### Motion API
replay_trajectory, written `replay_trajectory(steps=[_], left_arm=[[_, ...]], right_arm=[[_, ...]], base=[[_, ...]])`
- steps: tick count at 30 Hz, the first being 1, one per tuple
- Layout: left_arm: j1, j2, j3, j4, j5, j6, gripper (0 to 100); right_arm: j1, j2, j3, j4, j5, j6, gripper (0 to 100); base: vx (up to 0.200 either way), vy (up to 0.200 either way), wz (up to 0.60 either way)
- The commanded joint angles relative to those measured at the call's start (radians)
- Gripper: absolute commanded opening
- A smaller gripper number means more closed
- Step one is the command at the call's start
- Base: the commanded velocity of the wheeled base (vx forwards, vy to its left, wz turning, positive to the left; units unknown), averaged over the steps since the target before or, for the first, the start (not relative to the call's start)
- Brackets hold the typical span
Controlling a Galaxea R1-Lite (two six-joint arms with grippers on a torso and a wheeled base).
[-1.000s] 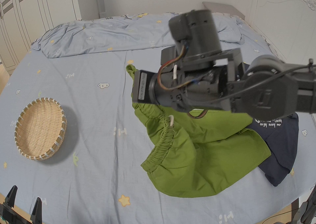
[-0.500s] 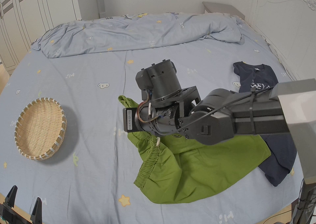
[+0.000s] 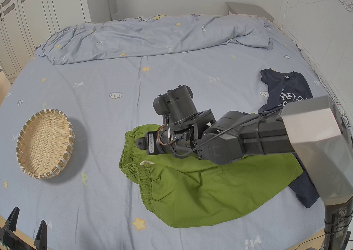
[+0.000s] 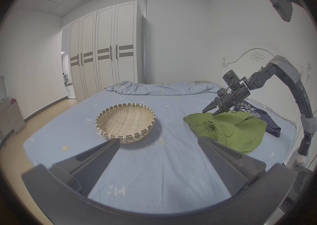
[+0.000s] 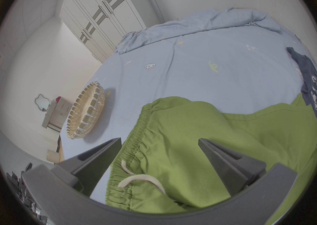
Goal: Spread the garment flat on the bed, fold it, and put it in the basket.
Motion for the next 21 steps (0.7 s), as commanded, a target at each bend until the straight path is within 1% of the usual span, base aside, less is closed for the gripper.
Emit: replay_trajectory(steps=[1,2,5,6,8,9,12,17,21], left_arm=[[0.000,-0.015,0.008,0.000,0.000,0.000,100],[0.000,-0.015,0.008,0.000,0.000,0.000,100],[0.000,-0.015,0.010,0.000,0.000,0.000,100],[0.000,-0.015,0.010,0.000,0.000,0.000,100],[0.000,-0.015,0.010,0.000,0.000,0.000,100],[0.000,-0.015,0.010,0.000,0.000,-0.002,100],[0.000,-0.015,0.008,0.000,0.000,0.000,100],[0.000,-0.015,0.008,0.001,-0.002,0.001,100],[0.000,-0.015,0.008,0.001,-0.003,0.003,100]], right_arm=[[-0.021,-0.002,0.005,0.000,-0.013,0.004,100],[-0.029,-0.013,0.013,0.002,-0.020,0.011,100],[-0.072,-0.136,0.090,0.000,-0.023,0.016,100],[-0.072,-0.140,0.094,0.000,-0.023,0.016,100],[-0.103,-0.254,0.193,-0.004,-0.020,0.019,100],[-0.107,-0.272,0.209,-0.004,-0.019,0.021,100],[-0.138,-0.424,0.371,-0.003,-0.014,0.034,100],[-0.167,-0.611,0.651,-0.014,0.001,0.034,100],[-0.185,-0.708,0.840,-0.096,0.041,0.036,100]], base=[[0.000,0.000,0.00],[0.000,0.000,0.00],[0.000,0.000,0.00],[0.000,0.000,0.00],[0.000,0.000,0.00],[0.000,0.000,0.00],[0.000,0.000,0.00],[0.000,0.000,0.00],[0.000,0.000,0.00]])
